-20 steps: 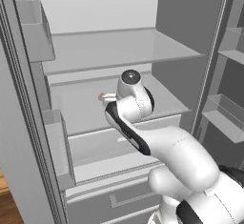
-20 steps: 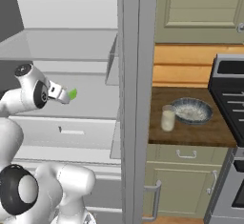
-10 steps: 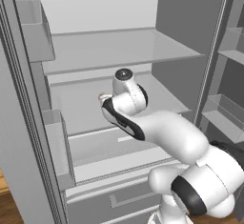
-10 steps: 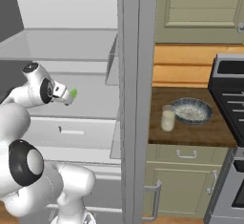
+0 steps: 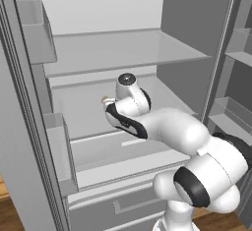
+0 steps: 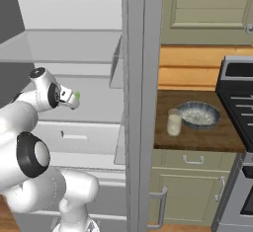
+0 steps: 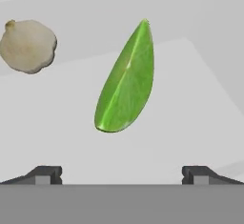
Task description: Grab a lemon wedge from the fridge and one ice cube from the ice bowl, and put them in the glass of lemonade.
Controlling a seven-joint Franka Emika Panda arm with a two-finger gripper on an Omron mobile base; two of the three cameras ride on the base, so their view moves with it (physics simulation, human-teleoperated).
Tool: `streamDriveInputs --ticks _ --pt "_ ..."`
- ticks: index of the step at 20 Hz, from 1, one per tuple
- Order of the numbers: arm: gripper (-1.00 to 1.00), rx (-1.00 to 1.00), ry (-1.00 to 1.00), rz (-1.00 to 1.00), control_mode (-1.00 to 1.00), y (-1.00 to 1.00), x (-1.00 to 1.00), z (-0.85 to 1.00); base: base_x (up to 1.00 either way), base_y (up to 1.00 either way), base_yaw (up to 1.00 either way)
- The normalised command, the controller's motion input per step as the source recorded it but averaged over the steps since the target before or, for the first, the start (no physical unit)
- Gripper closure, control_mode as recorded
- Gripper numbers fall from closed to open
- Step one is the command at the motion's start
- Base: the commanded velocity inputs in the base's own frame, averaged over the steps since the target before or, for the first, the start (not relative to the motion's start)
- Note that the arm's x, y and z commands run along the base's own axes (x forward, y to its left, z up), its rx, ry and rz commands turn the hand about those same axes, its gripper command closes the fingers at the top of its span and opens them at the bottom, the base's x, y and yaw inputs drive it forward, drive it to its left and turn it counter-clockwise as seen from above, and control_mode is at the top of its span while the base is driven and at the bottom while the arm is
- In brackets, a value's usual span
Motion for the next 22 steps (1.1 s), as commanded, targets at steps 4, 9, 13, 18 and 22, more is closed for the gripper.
streamDriveInputs --ticks 4,9,13,18,22 --pt "-1.0 0.0 0.0 0.0 -1.0 0.0 0.51 0.0 0.0 0.0 0.0" --pt "-1.0 0.0 -0.02 0.0 -1.0 0.0 0.43 0.02 0.0 0.0 0.0" --pt "-1.0 0.0 0.0 0.0 -1.0 0.01 0.11 0.37 0.0 0.0 0.0" --pt "-1.0 0.0 0.01 -0.02 -1.0 -0.02 0.28 -0.04 0.0 0.0 0.0" --pt "-1.0 0.02 0.1 -0.14 -1.0 -0.23 0.03 -0.04 0.0 0.0 0.0"
